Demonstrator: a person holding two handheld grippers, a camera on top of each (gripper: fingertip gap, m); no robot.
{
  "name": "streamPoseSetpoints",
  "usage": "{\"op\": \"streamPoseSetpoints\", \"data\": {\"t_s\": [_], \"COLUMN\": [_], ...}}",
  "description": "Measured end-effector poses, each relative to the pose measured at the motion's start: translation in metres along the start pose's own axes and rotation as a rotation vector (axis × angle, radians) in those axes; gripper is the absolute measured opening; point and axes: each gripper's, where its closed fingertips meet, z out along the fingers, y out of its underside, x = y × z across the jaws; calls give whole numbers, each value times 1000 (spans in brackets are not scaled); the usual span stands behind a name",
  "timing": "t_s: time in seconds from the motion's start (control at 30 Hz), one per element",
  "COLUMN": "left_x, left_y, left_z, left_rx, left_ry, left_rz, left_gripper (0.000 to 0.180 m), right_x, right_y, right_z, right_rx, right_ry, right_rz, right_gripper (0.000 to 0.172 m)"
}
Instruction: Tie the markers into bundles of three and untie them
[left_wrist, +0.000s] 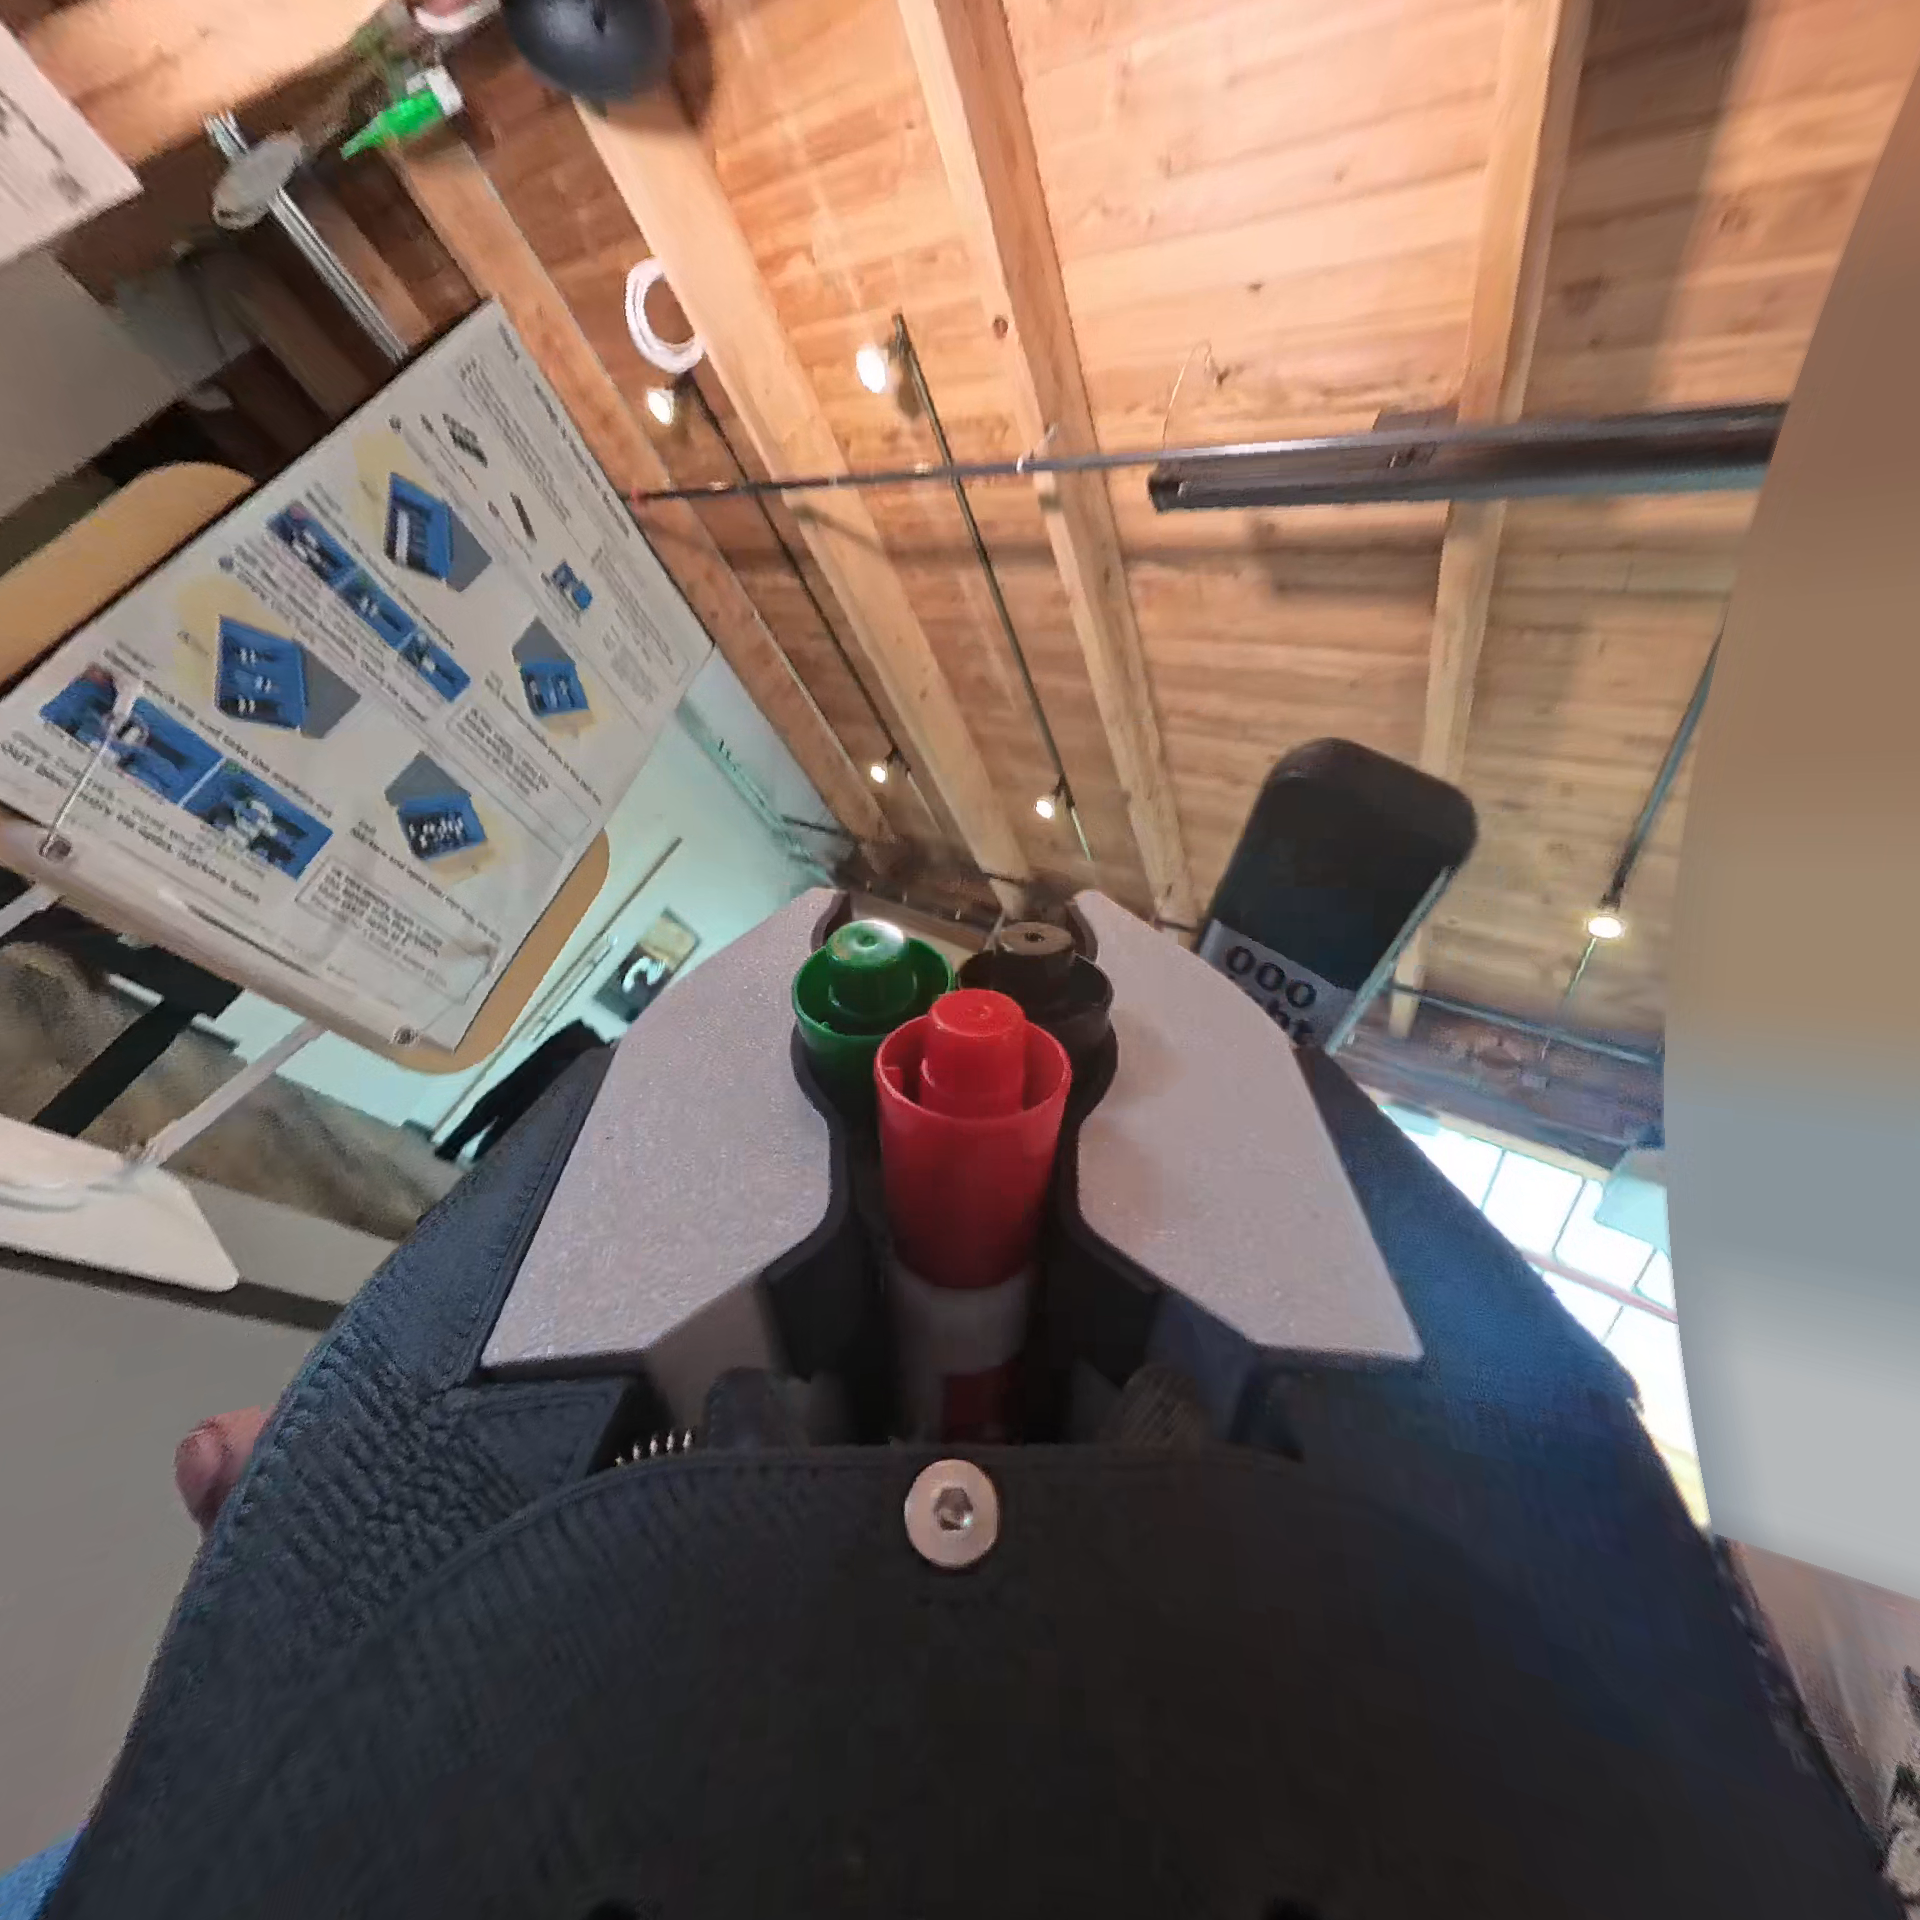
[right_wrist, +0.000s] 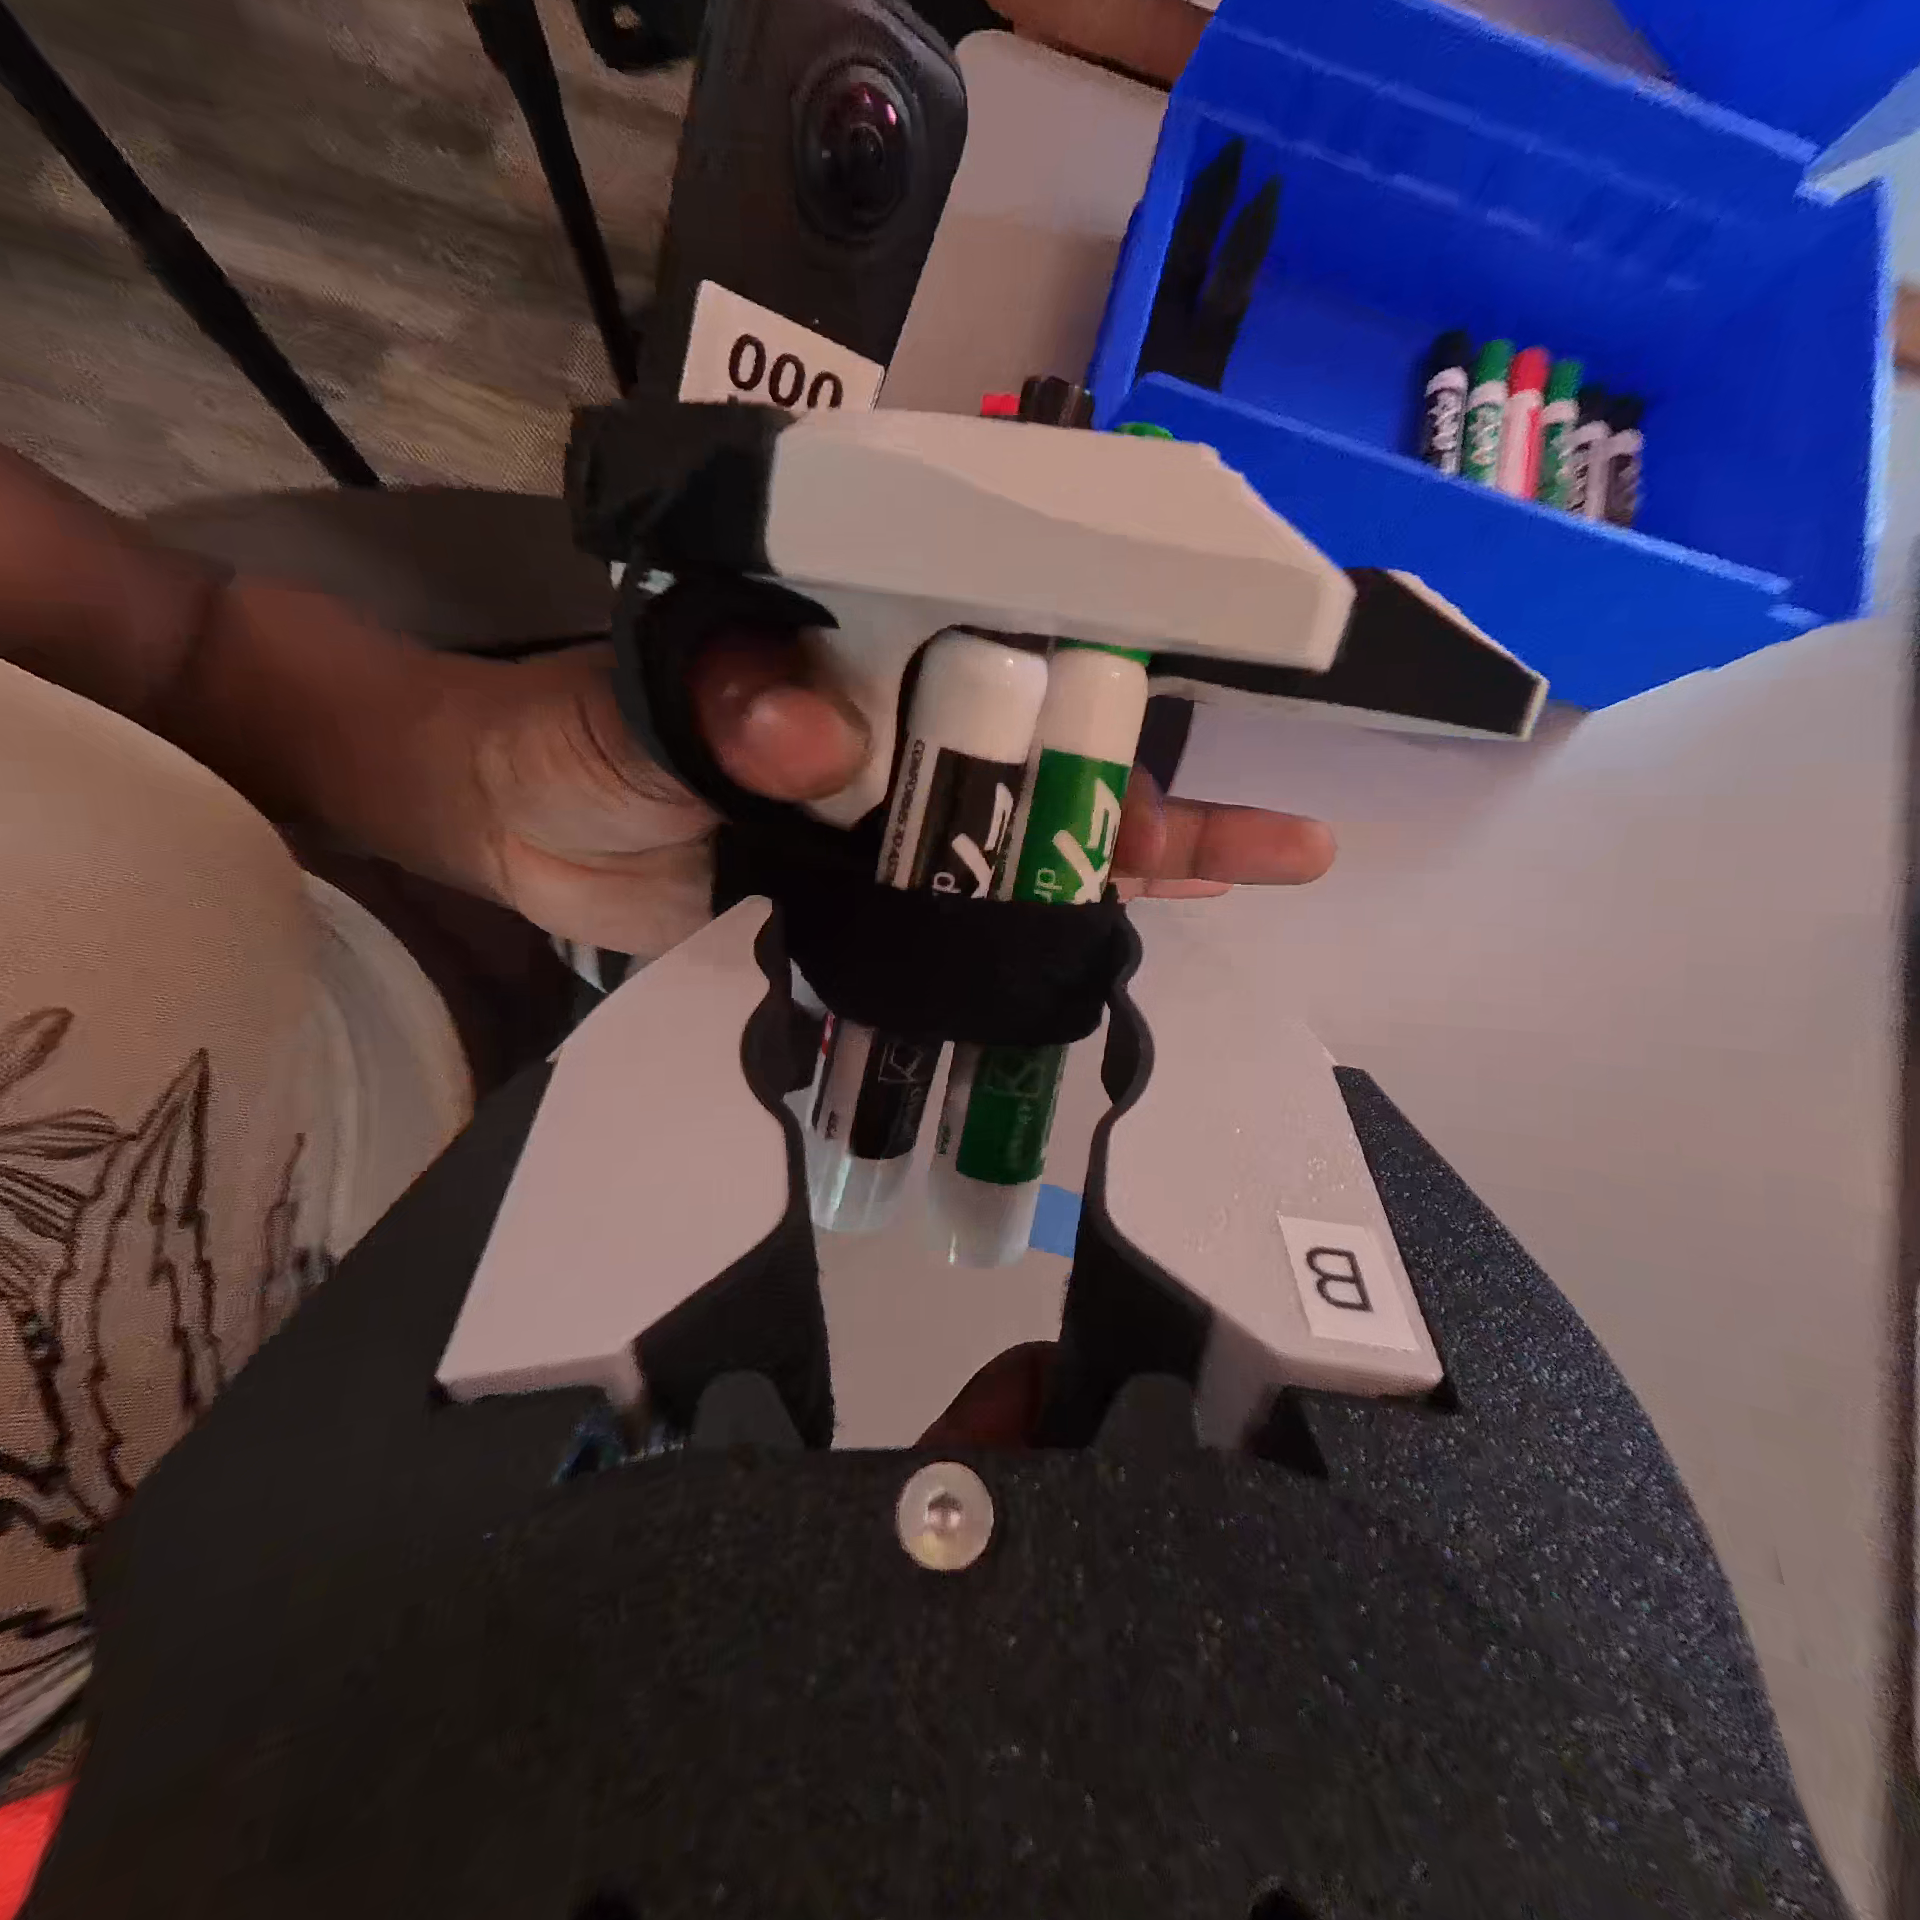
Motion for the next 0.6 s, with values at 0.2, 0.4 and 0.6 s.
{"op": "streamPoseSetpoints", "data": {"t_s": [0.2,0.4,0.6], "left_x": [-12,-37,-42], "left_y": [29,65,95], "left_z": [1,1,4], "left_rx": [-172,-381,-639], "left_ry": [-31,-133,-131], "left_rz": [-49,-42,-64], "left_gripper": [39,38,39], "right_x": [-4,0,2], "right_y": [17,36,46], "right_z": [10,20,15], "right_rx": [153,316,386], "right_ry": [-173,-219,-338], "right_rz": [229,398,500], "right_gripper": [45,45,44]}}
